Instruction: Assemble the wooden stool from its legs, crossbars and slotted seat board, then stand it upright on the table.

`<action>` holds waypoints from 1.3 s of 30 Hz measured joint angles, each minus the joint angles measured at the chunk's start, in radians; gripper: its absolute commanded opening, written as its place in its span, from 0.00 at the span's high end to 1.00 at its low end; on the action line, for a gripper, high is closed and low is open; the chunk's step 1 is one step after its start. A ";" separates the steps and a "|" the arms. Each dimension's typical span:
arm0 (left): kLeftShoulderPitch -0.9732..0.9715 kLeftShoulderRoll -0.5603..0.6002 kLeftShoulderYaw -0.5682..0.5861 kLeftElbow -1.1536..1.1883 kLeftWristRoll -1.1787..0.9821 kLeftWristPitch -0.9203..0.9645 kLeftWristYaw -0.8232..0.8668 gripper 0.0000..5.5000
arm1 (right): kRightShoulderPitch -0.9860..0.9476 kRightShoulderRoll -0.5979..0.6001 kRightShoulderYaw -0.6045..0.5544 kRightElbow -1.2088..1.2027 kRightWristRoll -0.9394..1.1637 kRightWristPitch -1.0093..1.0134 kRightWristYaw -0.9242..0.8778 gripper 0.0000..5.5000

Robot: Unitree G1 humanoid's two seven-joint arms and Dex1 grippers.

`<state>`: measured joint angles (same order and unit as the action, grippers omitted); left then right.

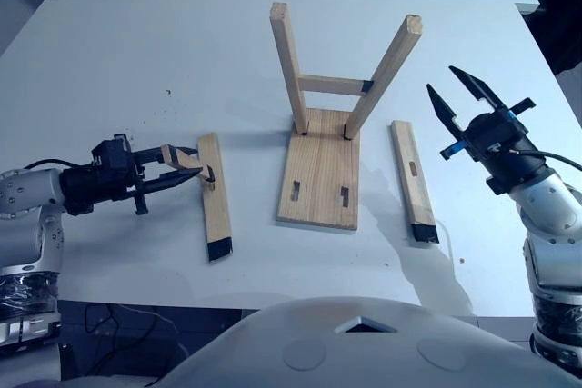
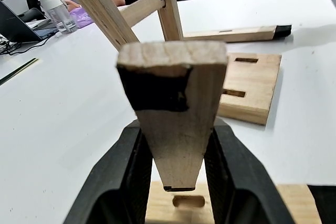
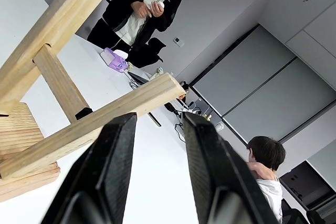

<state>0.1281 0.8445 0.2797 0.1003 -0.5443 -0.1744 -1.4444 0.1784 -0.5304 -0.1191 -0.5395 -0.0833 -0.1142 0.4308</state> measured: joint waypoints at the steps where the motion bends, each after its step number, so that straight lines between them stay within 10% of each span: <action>1: 0.005 0.000 -0.002 0.016 0.008 -0.007 -0.007 0.77 | 0.000 0.000 0.001 0.000 -0.001 0.002 0.000 0.71; 39: -0.038 -0.017 -0.140 0.067 0.047 0.025 0.065 0.77 | -0.044 0.007 0.051 0.017 -0.022 0.019 0.018 0.71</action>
<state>0.0904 0.8278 0.1398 0.1670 -0.4974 -0.1491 -1.3790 0.1346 -0.5234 -0.0679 -0.5227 -0.1052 -0.0953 0.4489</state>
